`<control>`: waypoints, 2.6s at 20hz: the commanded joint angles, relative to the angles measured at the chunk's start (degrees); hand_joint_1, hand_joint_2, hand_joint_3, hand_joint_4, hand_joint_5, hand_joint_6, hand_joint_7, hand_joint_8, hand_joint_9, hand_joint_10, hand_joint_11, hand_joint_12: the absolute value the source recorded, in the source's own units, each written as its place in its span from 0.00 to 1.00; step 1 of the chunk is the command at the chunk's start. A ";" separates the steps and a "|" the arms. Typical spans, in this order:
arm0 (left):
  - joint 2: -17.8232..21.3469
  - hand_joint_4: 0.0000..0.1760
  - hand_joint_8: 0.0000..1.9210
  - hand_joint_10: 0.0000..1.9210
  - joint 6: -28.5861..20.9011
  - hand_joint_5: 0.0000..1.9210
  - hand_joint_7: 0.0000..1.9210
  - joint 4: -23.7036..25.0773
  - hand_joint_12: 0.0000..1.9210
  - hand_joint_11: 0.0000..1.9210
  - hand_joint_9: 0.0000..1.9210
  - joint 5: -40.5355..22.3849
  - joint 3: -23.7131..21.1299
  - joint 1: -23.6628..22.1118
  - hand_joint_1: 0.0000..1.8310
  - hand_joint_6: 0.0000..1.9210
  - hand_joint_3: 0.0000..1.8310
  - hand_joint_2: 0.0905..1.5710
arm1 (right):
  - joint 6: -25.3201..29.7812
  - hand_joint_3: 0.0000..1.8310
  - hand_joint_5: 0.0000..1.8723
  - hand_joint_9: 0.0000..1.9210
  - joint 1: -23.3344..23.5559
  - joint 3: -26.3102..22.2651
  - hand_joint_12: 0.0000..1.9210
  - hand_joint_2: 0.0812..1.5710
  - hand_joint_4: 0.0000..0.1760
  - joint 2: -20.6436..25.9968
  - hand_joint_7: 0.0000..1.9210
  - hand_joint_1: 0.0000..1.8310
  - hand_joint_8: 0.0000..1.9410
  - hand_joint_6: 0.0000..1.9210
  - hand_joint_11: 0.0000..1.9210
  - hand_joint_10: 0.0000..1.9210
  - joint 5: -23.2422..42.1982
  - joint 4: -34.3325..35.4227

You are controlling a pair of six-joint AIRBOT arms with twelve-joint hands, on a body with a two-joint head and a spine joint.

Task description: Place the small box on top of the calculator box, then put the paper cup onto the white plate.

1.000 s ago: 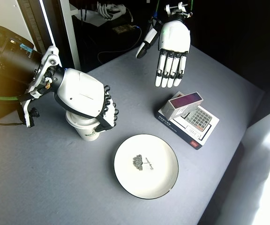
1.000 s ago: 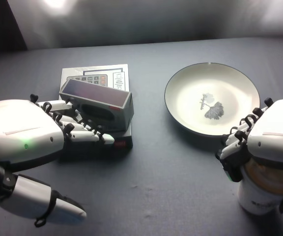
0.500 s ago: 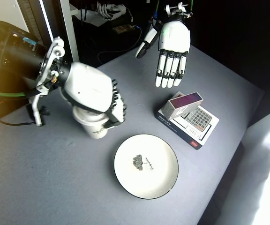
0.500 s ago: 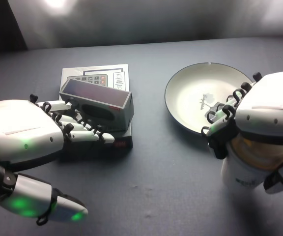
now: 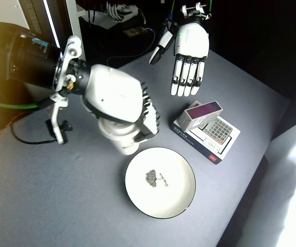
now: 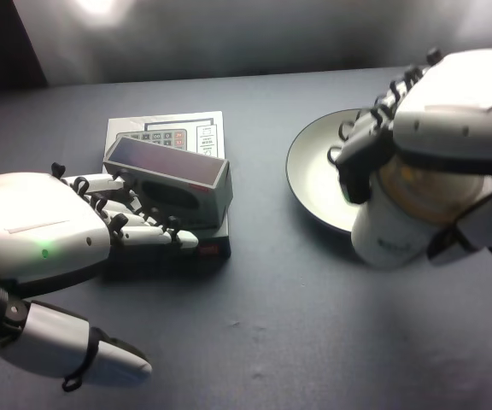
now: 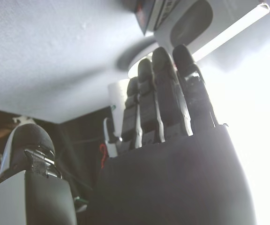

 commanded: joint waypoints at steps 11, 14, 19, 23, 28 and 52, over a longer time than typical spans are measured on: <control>0.58 0.00 0.00 0.00 -0.18 0.12 0.19 -0.91 0.40 0.00 0.19 -5.00 0.48 -0.85 0.15 0.00 0.00 0.64 | 0.42 0.00 0.49 0.49 1.75 16.55 0.77 0.68 0.00 -10.35 0.54 0.82 0.42 0.50 0.46 0.53 6.96 0.89; 0.57 0.00 0.00 0.00 -0.22 0.10 0.17 -0.92 0.38 0.00 0.18 -5.00 0.48 -0.85 0.13 0.00 0.00 0.66 | 0.53 0.00 0.51 0.50 1.50 21.58 0.77 0.67 0.00 -14.90 0.57 0.82 0.38 0.47 0.46 0.50 5.03 0.92; 0.56 0.00 0.00 0.00 -0.24 0.11 0.17 -1.07 0.39 0.00 0.18 -4.99 0.69 -0.84 0.13 0.00 0.00 0.67 | 0.49 0.00 0.49 0.50 2.98 28.44 0.78 0.68 0.00 -20.02 0.55 0.82 0.41 0.48 0.46 0.52 0.45 0.97; 0.54 0.00 0.01 0.01 -0.24 0.12 0.19 -1.13 0.41 0.00 0.20 -4.99 0.74 -0.84 0.15 0.01 0.00 0.66 | -1.30 0.00 0.50 0.50 3.41 30.28 0.78 0.67 0.00 -21.79 0.55 0.82 0.40 0.48 0.46 0.52 -0.86 1.01; 0.54 0.00 0.00 0.00 -0.24 0.11 0.19 -1.20 0.40 0.00 0.19 -4.99 0.76 -0.84 0.14 0.00 0.00 0.66 | -0.91 0.00 0.50 0.49 3.48 30.27 0.77 0.67 0.00 -22.94 0.56 0.82 0.39 0.47 0.46 0.52 -2.35 1.12; 0.55 0.00 0.00 0.00 -0.24 0.11 0.18 -0.91 0.38 0.00 0.18 -4.89 0.73 -0.75 0.14 0.00 0.00 0.67 | 4.81 0.00 0.48 0.49 2.14 29.86 0.77 0.68 0.00 -24.01 0.55 0.82 0.41 0.50 0.45 0.53 -5.32 1.20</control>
